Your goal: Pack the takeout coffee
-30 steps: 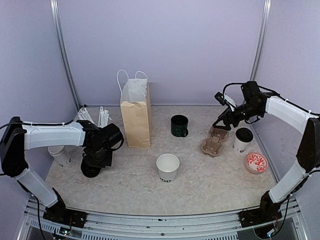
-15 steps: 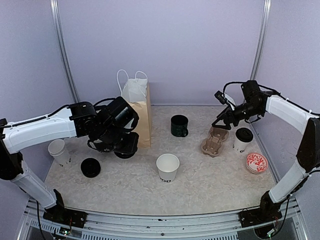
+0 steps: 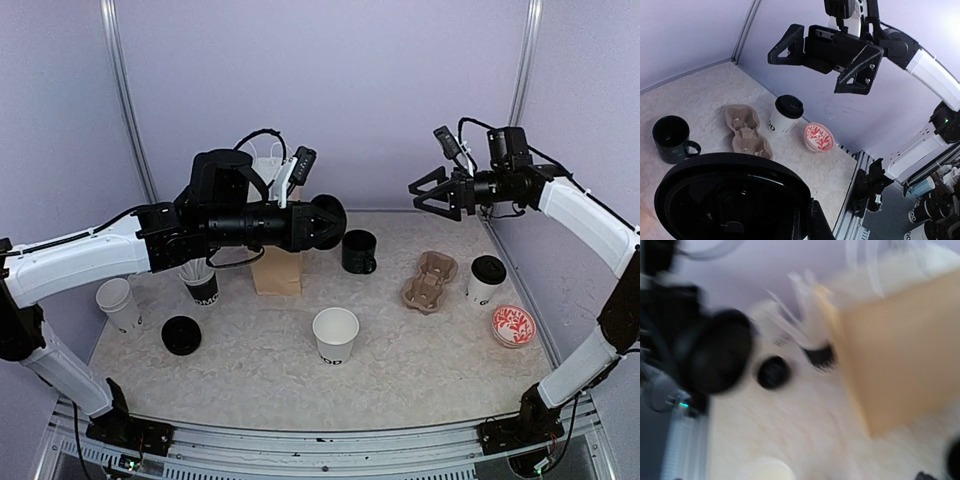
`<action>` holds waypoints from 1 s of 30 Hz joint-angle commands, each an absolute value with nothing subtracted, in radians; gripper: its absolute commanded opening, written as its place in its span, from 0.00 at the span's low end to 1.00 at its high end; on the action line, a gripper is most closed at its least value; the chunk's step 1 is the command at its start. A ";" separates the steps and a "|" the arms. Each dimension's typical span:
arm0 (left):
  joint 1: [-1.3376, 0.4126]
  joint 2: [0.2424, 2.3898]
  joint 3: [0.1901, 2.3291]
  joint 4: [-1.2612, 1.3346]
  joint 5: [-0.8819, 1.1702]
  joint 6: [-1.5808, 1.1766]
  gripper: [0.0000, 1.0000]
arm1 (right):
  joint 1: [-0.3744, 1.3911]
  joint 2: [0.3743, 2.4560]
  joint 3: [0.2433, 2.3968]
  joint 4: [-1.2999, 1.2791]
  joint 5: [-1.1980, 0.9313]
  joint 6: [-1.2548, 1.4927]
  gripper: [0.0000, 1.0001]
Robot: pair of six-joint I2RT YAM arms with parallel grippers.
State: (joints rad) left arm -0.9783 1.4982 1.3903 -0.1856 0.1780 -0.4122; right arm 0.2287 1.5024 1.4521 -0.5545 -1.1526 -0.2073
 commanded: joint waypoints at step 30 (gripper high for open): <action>-0.815 1.511 1.231 0.544 0.699 -0.667 0.04 | 0.604 1.732 1.781 -0.297 -1.195 0.145 0.99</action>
State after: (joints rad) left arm -0.8093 1.4994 1.2266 0.5091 0.6777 -0.6693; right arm 0.5827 1.7096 1.7554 -0.3195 -1.1599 0.1150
